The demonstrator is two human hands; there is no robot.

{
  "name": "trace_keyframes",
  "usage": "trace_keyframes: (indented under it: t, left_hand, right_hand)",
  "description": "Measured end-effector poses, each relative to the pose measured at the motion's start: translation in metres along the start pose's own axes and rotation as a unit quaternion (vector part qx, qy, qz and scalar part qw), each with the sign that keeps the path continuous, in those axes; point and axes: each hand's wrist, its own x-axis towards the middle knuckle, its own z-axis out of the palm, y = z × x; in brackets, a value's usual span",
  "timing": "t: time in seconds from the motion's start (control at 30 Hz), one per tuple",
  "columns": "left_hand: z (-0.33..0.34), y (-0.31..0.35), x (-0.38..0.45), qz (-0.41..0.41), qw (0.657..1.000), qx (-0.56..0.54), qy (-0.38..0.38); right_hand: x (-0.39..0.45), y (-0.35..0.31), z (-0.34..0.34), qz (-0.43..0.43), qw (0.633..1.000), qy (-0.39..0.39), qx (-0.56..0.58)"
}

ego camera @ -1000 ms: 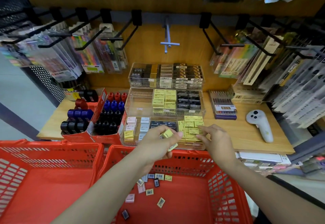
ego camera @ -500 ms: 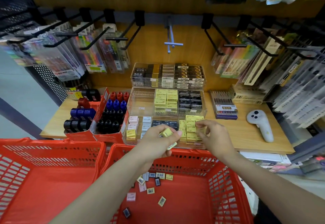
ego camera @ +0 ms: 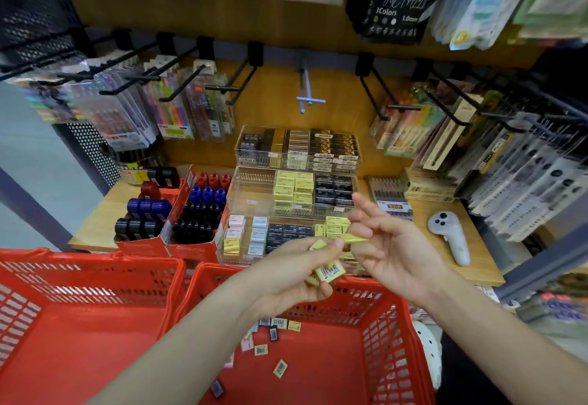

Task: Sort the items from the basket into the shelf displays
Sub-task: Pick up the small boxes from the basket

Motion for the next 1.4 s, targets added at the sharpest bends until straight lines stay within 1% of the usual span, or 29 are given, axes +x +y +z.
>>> trace_keyframes:
  t: [0.07, 0.17, 0.2, 0.23, 0.27, 0.3, 0.33, 0.37, 0.4, 0.47, 0.5, 0.57, 0.63, 0.67, 0.7, 0.73, 0.77, 0.8, 0.83, 0.87, 0.97, 1.03, 1.1, 1.17, 1.27, 1.4]
  left_hand:
    - [-0.001, 0.000, -0.001, 0.003, 1.000, 0.008, -0.005]
    - [-0.003, 0.000, 0.000, 0.007, 1.000, 0.019, -0.001]
    - [-0.003, 0.001, 0.001, 0.008, 1.000, 0.015, 0.003]
    - [-0.004, 0.001, 0.001, 0.010, 1.000, 0.009, 0.013]
    - [-0.005, 0.002, 0.002, 0.016, 0.999, 0.007, 0.030]
    - [-0.007, 0.002, 0.003, 0.028, 0.998, 0.018, 0.050]
    - [-0.009, 0.002, 0.005, 0.046, 0.996, 0.044, 0.069]
    - [-0.011, 0.002, 0.006, 0.068, 0.991, 0.077, 0.084]
    - [-0.012, 0.001, 0.008, 0.090, 0.986, 0.107, 0.093]
    - [-0.015, 0.000, 0.010, 0.129, 0.973, 0.159, 0.103]
    - [-0.015, -0.002, 0.012, 0.147, 0.966, 0.182, 0.107]
    - [-0.017, -0.006, 0.015, 0.175, 0.955, 0.214, 0.106]
    - [-0.022, -0.009, 0.019, 0.184, 0.950, 0.233, 0.101]
    - [-0.025, -0.011, 0.022, 0.176, 0.948, 0.243, 0.103]
    - [-0.030, -0.012, 0.025, 0.160, 0.947, 0.255, 0.114]
    - [-0.035, -0.013, 0.030, 0.139, 0.942, 0.274, 0.132]
    - [-0.042, -0.015, 0.036, 0.120, 0.931, 0.307, 0.155]
    - [-0.048, -0.018, 0.043, 0.102, 0.915, 0.347, 0.177]
    - [-0.054, -0.021, 0.050, 0.084, 0.899, 0.383, 0.194]
    - [-0.057, -0.023, 0.057, 0.068, 0.887, 0.412, 0.199]
    - [-0.059, -0.029, 0.075, 0.037, 0.863, 0.470, 0.184]
    - [-0.057, -0.029, 0.082, 0.031, 0.848, 0.495, 0.186]
    - [-0.054, -0.027, 0.088, 0.033, 0.813, 0.551, 0.185]
    - [-0.049, -0.025, 0.090, 0.037, 0.786, 0.590, 0.182]
    - [-0.048, -0.022, 0.097, 0.029, 0.767, 0.611, 0.195]
    - [-0.046, -0.022, 0.099, 0.021, 0.746, 0.632, 0.212]
  right_hand:
    - [-0.001, 0.002, 0.001, -0.005, 1.000, 0.002, -0.023]
    - [0.000, 0.006, 0.000, 0.005, 1.000, -0.008, -0.014]
    - [0.000, 0.006, 0.000, 0.006, 1.000, -0.003, -0.030]
    - [0.000, 0.004, -0.003, 0.003, 0.997, 0.007, -0.080]
    - [-0.001, 0.002, -0.005, -0.010, 0.985, 0.021, -0.173]
    - [-0.002, 0.000, -0.009, -0.029, 0.954, 0.042, -0.294]
    - [-0.003, -0.002, -0.013, -0.052, 0.911, 0.065, -0.403]
    - [-0.004, -0.004, -0.017, -0.075, 0.876, 0.078, -0.471]
    - [-0.006, -0.005, -0.020, -0.092, 0.862, 0.079, -0.491]
    - [-0.008, -0.004, -0.024, -0.116, 0.872, 0.066, -0.471]
    - [-0.008, -0.002, -0.027, -0.127, 0.870, 0.061, -0.472]
    - [-0.005, 0.000, -0.031, -0.143, 0.847, 0.049, -0.509]
    - [-0.001, 0.001, -0.039, -0.151, 0.820, 0.048, -0.549]
    - [0.002, 0.000, -0.047, -0.161, 0.798, 0.063, -0.577]
    - [0.006, -0.002, -0.057, -0.176, 0.763, 0.087, -0.616]
    - [0.010, -0.005, -0.068, -0.190, 0.718, 0.116, -0.659]
    - [0.014, -0.008, -0.081, -0.198, 0.677, 0.145, -0.694]
    - [0.018, -0.009, -0.093, -0.200, 0.646, 0.172, -0.716]
    - [0.022, -0.010, -0.105, -0.199, 0.627, 0.195, -0.728]
    - [0.026, -0.008, -0.115, -0.198, 0.617, 0.213, -0.732]
    - [0.040, 0.004, -0.134, -0.202, 0.610, 0.228, -0.732]
    - [0.049, 0.013, -0.136, -0.201, 0.618, 0.233, -0.723]
    - [0.057, 0.020, -0.136, -0.194, 0.632, 0.244, -0.710]
    - [0.061, 0.025, -0.134, -0.191, 0.648, 0.256, -0.692]
    - [0.062, 0.029, -0.134, -0.201, 0.673, 0.273, -0.657]
    - [0.063, 0.032, -0.131, -0.211, 0.689, 0.280, -0.633]
